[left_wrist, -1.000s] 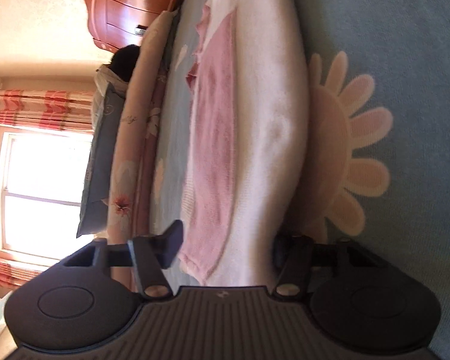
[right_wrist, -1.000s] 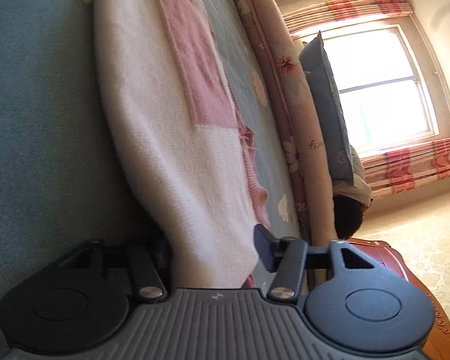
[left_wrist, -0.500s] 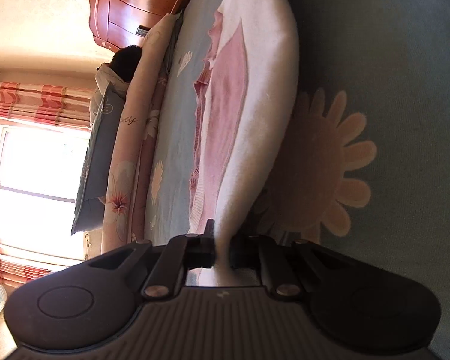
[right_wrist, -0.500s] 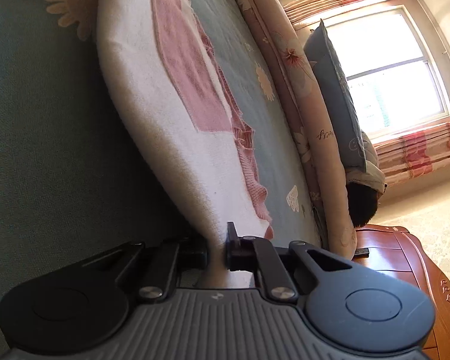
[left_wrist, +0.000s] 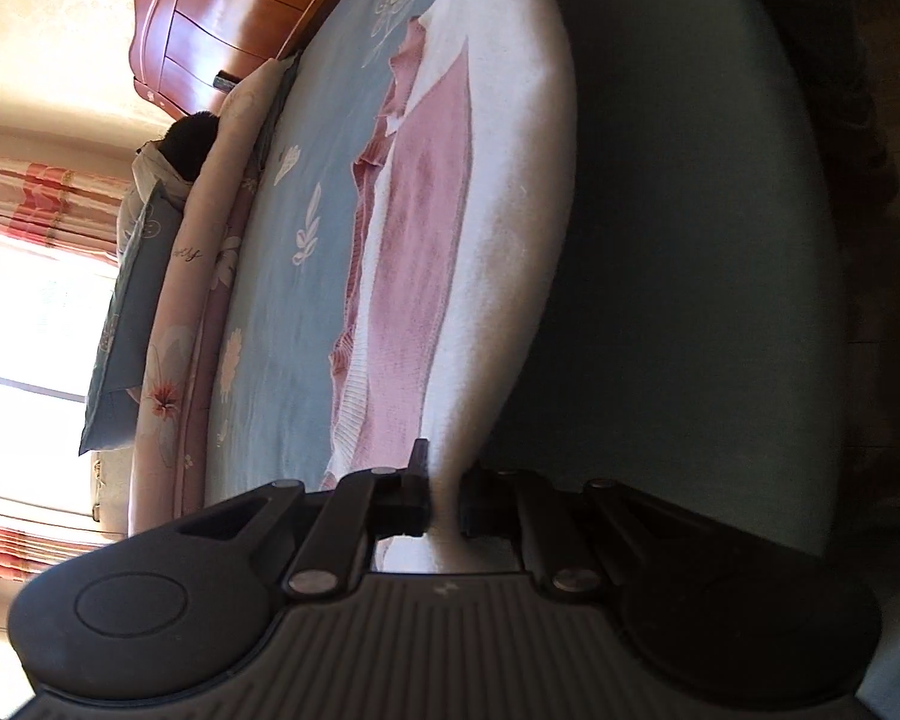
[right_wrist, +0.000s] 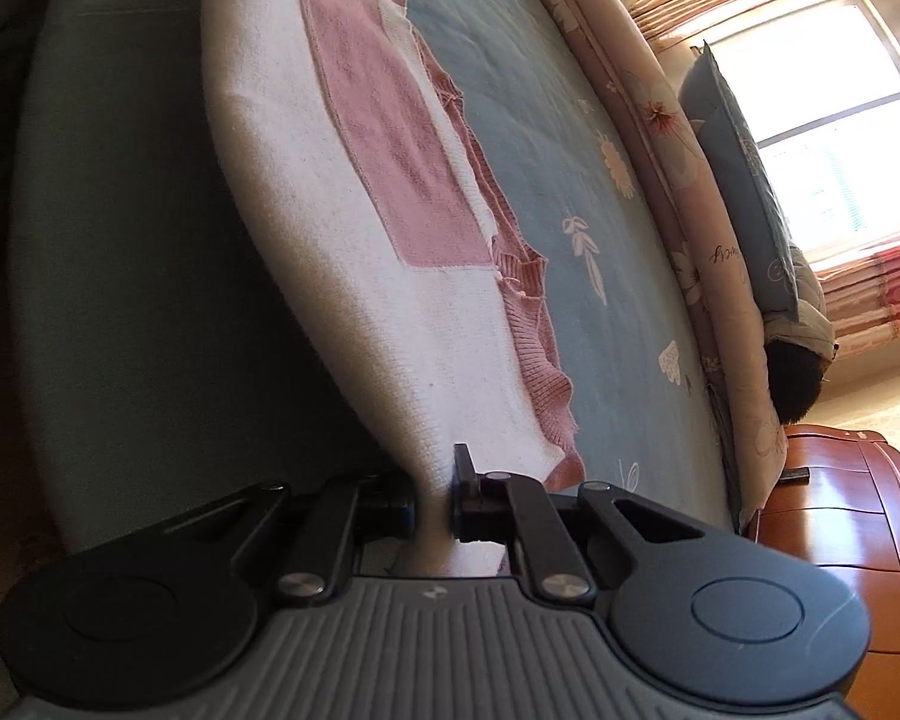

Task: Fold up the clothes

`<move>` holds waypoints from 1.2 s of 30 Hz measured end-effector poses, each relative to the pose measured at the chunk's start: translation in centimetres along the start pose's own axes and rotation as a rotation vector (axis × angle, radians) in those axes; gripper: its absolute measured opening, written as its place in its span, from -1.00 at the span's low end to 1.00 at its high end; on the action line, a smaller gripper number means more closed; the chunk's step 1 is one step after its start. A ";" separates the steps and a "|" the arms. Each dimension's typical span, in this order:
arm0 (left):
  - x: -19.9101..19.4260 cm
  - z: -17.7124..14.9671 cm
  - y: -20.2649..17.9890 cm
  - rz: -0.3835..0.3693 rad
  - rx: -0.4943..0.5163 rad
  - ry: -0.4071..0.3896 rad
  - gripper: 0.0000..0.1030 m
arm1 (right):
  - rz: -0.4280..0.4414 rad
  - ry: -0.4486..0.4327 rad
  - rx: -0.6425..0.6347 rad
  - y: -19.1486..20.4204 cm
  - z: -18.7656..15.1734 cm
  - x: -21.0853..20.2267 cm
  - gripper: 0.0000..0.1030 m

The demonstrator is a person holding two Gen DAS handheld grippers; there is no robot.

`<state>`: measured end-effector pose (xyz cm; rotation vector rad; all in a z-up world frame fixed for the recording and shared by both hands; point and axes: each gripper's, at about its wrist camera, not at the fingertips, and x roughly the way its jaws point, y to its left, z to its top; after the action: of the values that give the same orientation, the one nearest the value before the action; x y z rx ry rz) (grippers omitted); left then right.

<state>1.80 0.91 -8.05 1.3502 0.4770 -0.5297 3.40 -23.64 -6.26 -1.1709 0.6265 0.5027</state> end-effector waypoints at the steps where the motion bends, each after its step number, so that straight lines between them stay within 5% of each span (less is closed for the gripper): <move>1: -0.3 -0.1 -0.3 -0.016 -0.010 0.006 -0.87 | 0.013 0.007 0.002 0.5 -0.1 -0.2 -0.77; 9: -2.5 -0.5 0.1 -0.166 -0.096 0.038 -0.69 | 0.139 0.051 -0.012 2.9 -0.6 -1.7 -0.49; 12: -3.6 -0.7 1.7 -0.221 -0.172 0.022 -0.69 | 0.188 0.022 0.058 1.4 -0.7 -3.1 -0.44; 14: -4.1 -0.6 3.2 -0.242 -0.243 -0.005 -0.69 | 0.220 -0.018 0.117 0.0 -0.7 -4.1 -0.21; 19: -1.9 -0.9 6.0 -0.293 -0.453 -0.032 -0.47 | 0.298 -0.116 0.318 -3.2 -0.4 -4.3 -0.19; 25: 2.2 -3.8 4.2 -0.358 -0.611 0.087 -0.46 | 0.377 0.038 0.459 -1.3 -2.4 2.0 -0.19; 31: 1.6 -4.3 7.0 -0.369 -0.662 0.081 -0.22 | 0.361 0.008 0.489 -3.3 -2.6 1.2 -0.10; 36: 4.7 -4.0 12.8 -0.371 -0.928 0.044 0.11 | 0.313 -0.052 0.598 -7.0 -0.9 2.7 0.04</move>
<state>13.24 6.27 -1.54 0.3814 0.8827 -0.4832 9.86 -26.58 -3.55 -0.4946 0.8489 0.5558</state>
